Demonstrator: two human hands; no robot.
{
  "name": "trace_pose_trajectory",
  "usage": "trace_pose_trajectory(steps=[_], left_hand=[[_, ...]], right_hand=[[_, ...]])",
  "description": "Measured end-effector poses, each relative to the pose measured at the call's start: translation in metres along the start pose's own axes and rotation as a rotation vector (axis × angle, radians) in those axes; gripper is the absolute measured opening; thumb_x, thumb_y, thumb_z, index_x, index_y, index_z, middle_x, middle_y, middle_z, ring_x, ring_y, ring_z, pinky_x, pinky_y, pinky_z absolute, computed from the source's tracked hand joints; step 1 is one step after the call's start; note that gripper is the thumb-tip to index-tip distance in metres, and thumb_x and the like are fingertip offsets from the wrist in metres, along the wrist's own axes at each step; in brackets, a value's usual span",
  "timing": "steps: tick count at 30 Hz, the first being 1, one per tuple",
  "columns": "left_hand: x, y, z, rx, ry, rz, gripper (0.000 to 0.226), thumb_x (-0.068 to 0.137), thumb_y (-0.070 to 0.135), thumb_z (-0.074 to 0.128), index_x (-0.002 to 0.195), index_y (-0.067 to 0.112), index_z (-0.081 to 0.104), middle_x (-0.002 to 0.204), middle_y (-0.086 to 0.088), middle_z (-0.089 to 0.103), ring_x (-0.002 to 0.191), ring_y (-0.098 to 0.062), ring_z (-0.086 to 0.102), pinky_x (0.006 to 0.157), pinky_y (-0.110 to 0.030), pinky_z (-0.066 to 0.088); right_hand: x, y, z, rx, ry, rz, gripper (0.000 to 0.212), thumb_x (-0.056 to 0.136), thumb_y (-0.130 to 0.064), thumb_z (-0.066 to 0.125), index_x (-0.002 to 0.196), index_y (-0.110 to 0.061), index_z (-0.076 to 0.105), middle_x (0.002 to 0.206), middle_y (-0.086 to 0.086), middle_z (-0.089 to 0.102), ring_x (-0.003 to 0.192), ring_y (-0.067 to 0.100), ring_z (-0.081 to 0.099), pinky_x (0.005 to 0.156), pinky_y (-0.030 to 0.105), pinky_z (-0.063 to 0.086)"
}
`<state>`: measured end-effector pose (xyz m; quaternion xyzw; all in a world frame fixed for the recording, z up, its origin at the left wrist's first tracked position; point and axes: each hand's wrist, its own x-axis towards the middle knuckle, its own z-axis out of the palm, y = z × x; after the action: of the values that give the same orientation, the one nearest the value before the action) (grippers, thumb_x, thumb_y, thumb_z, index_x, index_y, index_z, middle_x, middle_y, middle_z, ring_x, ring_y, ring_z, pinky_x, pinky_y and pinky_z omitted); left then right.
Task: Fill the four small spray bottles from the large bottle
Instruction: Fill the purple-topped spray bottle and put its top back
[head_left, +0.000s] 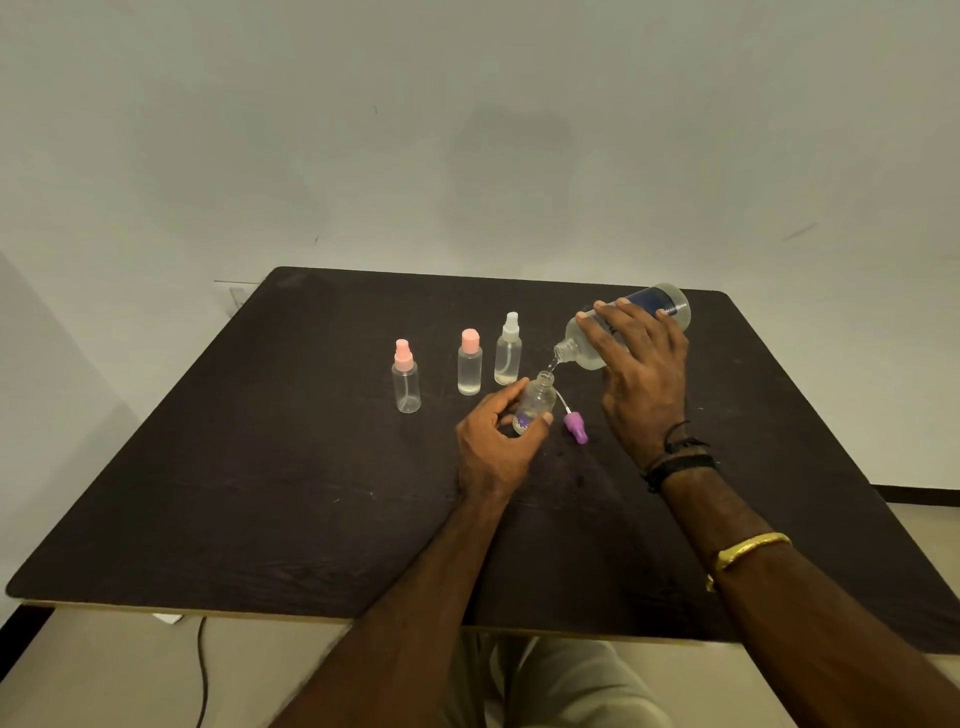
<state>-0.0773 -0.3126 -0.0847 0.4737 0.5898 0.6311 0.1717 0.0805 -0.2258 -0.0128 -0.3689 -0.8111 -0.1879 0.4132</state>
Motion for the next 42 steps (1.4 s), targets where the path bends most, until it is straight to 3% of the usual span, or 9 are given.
trace_pose_trajectory(steps=[14,25,31,37,42], left_hand=[[-0.0004,0.0018,-0.0011,-0.009,-0.002,0.008,0.052,0.08,0.021,0.085,0.129,0.014,0.069,0.118,0.007,0.073,0.106,-0.003,0.069,0.092,-0.026,0.058],[-0.0002,0.002,-0.0015,-0.002,-0.007,0.024,0.051,0.081,0.022,0.084,0.129,0.014,0.069,0.119,0.006,0.072,0.108,-0.002,0.068,0.091,-0.022,0.057],[-0.0004,0.002,-0.0015,0.007,-0.011,0.027,0.052,0.08,0.022,0.085,0.129,0.014,0.068,0.119,0.006,0.072,0.108,-0.001,0.067,0.09,-0.019,0.056],[0.0004,0.0017,-0.0022,0.015,-0.012,0.028,0.051,0.08,0.022,0.085,0.128,0.014,0.068,0.119,0.007,0.072,0.107,0.0,0.067,0.089,-0.014,0.054],[0.0001,0.002,-0.0022,0.015,-0.012,0.026,0.053,0.08,0.022,0.085,0.129,0.013,0.068,0.12,0.006,0.072,0.108,-0.001,0.067,0.088,-0.014,0.053]], right_hand=[[-0.0012,0.0011,0.0006,-0.006,0.008,-0.014,0.071,0.073,0.013,0.057,0.138,-0.016,0.061,0.142,0.009,0.058,0.139,0.031,0.046,0.115,0.056,0.029],[-0.0013,-0.0013,0.0004,-0.013,-0.034,-0.009,0.065,0.079,0.002,0.04,0.138,-0.015,0.06,0.142,0.01,0.058,0.139,0.033,0.046,0.116,0.057,0.028],[-0.0003,-0.0008,-0.0005,-0.024,-0.029,-0.011,0.07,0.073,0.01,0.051,0.138,-0.015,0.06,0.143,0.01,0.058,0.139,0.034,0.046,0.115,0.058,0.029],[0.0009,-0.0031,-0.0012,-0.031,-0.043,-0.011,0.065,0.079,-0.002,0.035,0.137,-0.014,0.061,0.142,0.01,0.058,0.138,0.034,0.047,0.114,0.059,0.03],[0.001,-0.002,-0.0015,-0.026,-0.033,-0.022,0.068,0.076,0.007,0.047,0.139,-0.014,0.06,0.143,0.011,0.057,0.139,0.034,0.046,0.114,0.059,0.03]])
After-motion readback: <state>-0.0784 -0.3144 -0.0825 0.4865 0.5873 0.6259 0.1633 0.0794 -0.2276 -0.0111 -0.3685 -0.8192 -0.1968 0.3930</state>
